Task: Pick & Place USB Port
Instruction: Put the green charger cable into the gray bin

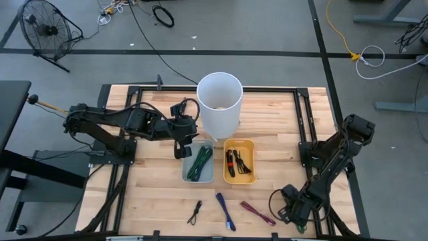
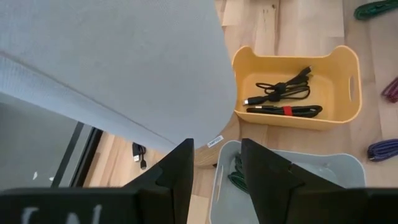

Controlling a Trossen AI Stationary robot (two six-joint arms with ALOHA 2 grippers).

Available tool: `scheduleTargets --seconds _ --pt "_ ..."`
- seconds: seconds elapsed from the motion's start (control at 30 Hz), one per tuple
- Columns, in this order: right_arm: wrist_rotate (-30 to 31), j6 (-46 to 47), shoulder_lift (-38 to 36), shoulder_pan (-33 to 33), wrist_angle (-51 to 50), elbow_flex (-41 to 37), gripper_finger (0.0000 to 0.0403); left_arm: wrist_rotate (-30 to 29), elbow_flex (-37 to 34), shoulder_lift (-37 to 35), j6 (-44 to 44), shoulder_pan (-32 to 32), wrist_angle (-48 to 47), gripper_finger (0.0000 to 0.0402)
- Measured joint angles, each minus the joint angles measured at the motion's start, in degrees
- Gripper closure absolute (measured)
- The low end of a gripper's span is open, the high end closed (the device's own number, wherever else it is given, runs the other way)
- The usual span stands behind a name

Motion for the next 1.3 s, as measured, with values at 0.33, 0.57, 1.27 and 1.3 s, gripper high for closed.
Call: scheduleTargets --seconds 0.33,0.57,1.27,1.3 --pt "-3.5 -5.8 5.9 -0.3 1.3 0.3 0.0234 0.0 0.0 0.0 -0.3 0.0 0.0 0.0264" --pt "-4.1 -12.4 5.5 -0.3 0.4 0.2 0.038 0.0 0.0 0.0 -0.4 0.0 0.0 0.0264" --pt "4.5 -23.9 -8.1 -7.2 -8.2 -0.1 0.0397 0.0 0.0 0.0 -1.1 0.0 0.0 0.0264" --pt "4.9 -25.1 -9.1 -7.8 -8.3 -0.1 0.0397 0.0 0.0 0.0 -1.1 0.0 0.0 0.0264"
